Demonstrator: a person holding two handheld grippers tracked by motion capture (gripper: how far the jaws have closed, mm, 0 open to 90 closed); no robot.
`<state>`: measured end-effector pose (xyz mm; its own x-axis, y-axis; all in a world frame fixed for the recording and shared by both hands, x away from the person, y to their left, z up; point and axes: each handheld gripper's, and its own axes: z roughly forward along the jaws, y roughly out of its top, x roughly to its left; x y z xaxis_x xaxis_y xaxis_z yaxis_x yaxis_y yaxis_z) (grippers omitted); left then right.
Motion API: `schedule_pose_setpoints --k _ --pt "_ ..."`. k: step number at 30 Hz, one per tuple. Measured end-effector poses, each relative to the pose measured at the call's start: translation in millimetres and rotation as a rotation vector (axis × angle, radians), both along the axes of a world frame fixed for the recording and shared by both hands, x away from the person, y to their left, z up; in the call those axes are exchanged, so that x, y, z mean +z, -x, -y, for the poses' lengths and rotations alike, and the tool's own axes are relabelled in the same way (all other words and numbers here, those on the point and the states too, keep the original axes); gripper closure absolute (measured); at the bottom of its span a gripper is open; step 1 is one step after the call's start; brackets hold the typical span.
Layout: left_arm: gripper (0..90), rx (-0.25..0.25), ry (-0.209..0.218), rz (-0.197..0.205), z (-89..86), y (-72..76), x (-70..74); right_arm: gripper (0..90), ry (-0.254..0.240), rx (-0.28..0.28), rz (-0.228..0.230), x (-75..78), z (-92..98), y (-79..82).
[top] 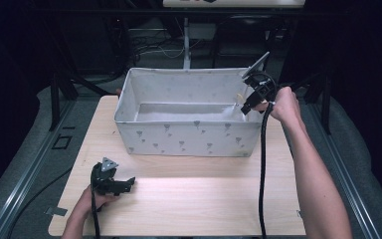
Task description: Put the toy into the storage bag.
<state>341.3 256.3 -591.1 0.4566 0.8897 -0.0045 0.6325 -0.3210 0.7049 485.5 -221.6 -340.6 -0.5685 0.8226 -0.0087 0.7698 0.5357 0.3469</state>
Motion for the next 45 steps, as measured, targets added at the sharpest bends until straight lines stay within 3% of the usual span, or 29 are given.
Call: schedule_pose_setpoints --k 1,2,5,7,8,16,34,45 --pt "0.3 0.0 0.0 0.0 0.0 0.0 0.0 47.0 0.0 0.0 0.0 0.0 0.0 0.0" --pt "0.3 0.0 0.0 0.0 0.0 0.0 0.0 39.4 -0.011 0.006 0.018 6.0 -1.6 3.3" --pt "0.3 0.0 0.0 0.0 0.0 0.0 0.0 28.6 -0.023 0.022 0.036 13.8 -5.8 9.2" --pt "0.3 0.0 0.0 0.0 0.0 0.0 0.0 26.1 -0.024 0.027 0.041 15.4 -6.8 10.6" --pt "0.3 0.0 0.0 0.0 0.0 0.0 0.0 20.0 -0.031 0.042 0.053 19.9 -10.1 14.8" --pt "0.3 -0.005 -0.004 0.001 -0.2 -0.1 0.1 1.6 -0.047 0.083 0.108 32.4 -22.5 32.8" --pt "0.3 0.001 -0.002 0.009 0.3 -0.1 -0.7 0.0 -0.07 0.246 0.158 34.3 -58.9 83.6" --pt "0.3 0.001 -0.005 0.011 0.2 -0.2 -0.6 0.0 -0.064 0.326 0.148 9.4 -77.9 117.8"
